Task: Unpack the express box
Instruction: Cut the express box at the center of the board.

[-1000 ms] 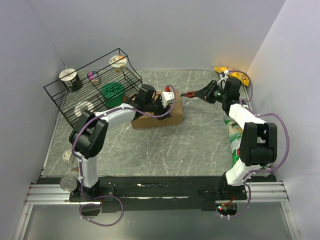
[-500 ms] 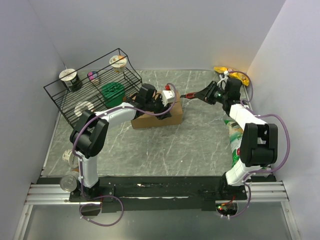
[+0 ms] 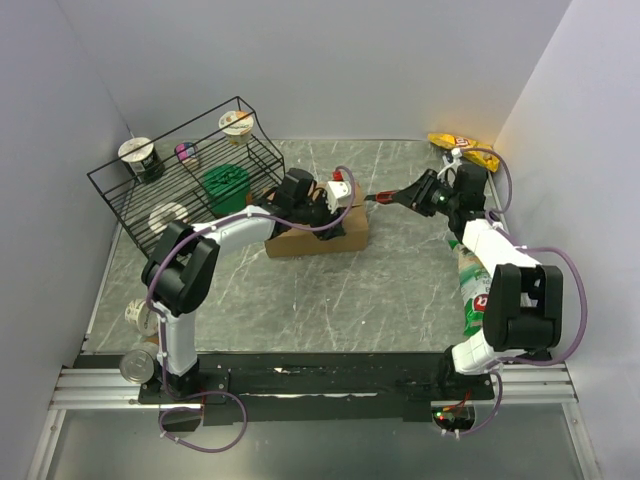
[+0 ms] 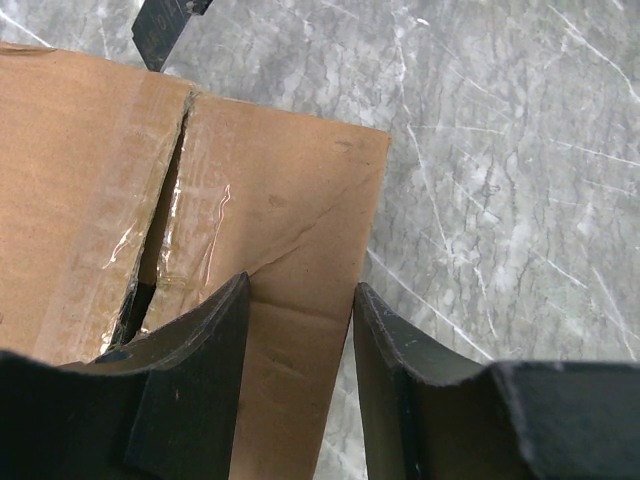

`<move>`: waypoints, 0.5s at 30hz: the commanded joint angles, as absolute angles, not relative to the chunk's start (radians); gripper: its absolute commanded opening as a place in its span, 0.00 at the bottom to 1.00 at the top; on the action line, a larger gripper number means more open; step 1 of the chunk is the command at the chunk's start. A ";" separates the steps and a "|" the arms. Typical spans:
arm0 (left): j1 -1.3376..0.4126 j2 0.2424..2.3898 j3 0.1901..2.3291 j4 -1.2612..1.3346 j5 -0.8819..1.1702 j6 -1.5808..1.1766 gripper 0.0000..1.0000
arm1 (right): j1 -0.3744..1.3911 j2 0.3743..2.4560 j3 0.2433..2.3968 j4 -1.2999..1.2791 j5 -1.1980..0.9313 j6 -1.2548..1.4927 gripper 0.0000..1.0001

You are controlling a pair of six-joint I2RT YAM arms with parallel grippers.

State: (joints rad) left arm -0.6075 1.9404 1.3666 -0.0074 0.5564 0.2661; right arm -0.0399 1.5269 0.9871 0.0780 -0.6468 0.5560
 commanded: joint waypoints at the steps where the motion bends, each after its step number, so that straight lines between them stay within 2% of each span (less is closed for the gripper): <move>1: -0.591 1.979 1.396 -0.008 0.460 0.199 0.44 | -0.034 1.445 0.945 -0.057 -0.776 0.538 0.00; 15: -0.589 2.020 1.433 0.035 0.379 0.144 0.40 | -0.034 1.302 0.844 -0.178 -0.767 0.505 0.00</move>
